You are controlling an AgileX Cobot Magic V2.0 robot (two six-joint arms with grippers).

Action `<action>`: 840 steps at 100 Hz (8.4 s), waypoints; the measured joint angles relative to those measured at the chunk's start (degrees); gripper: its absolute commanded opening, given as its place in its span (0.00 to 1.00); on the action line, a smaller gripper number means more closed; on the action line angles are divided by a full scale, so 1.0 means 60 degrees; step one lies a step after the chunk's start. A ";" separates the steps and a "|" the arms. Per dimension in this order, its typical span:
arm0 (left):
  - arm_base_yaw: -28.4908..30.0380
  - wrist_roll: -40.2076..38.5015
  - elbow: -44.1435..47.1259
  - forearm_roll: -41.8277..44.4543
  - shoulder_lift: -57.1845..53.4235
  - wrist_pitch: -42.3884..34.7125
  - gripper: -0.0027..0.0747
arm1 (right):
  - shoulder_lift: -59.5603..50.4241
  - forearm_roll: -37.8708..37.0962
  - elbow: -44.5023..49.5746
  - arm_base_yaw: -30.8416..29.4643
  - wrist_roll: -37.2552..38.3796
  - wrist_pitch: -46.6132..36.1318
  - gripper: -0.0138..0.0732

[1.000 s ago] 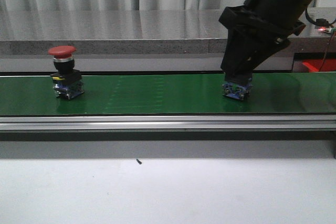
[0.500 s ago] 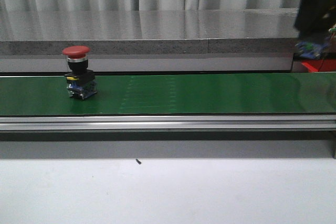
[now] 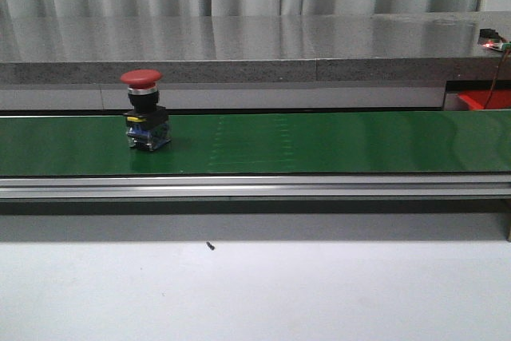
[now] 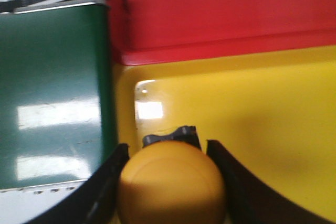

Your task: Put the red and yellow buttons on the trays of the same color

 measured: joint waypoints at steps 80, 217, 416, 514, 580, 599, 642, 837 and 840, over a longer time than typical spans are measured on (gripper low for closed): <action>0.0000 0.0000 0.0000 0.0000 0.0000 0.0000 0.74 | 0.2175 0.0718 0.1165 -0.0038 -0.0026 -0.2197 0.50; 0.0000 0.0000 0.0000 0.0000 0.0000 0.0000 0.74 | 0.0003 0.1155 0.0815 0.6234 -0.3275 -0.1124 0.90; 0.0000 0.0000 0.0000 0.0000 0.0000 0.0000 0.74 | 0.3005 0.1587 -0.3952 0.2029 -0.2832 0.0686 0.49; 0.0000 0.0000 0.0000 0.0000 0.0000 0.0000 0.74 | 0.5711 0.1781 -0.3973 0.1099 -0.2774 -0.0659 0.79; 0.0000 0.0000 0.0000 0.0000 0.0000 0.0000 0.74 | 0.2866 0.1588 -0.4006 0.1120 -0.2774 0.0069 0.90; 0.0000 0.0000 0.0000 0.0000 0.0000 0.0000 0.74 | 0.0991 0.2005 -0.2853 0.1530 -0.2791 -0.0091 0.90; 0.0000 0.0000 0.0000 0.0000 0.0000 0.0018 0.74 | -0.3899 0.2876 0.2349 0.3146 -0.2742 -0.1530 0.90; 0.4444 -0.0595 -0.5165 -0.0374 0.8493 0.2646 0.72 | -0.6547 0.3351 0.4602 0.3576 -0.2688 -0.1463 0.90; 0.4444 -0.0595 -0.5165 -0.0374 0.8531 0.2646 0.70 | -0.6547 0.3351 0.4602 0.3576 -0.2688 -0.1463 0.90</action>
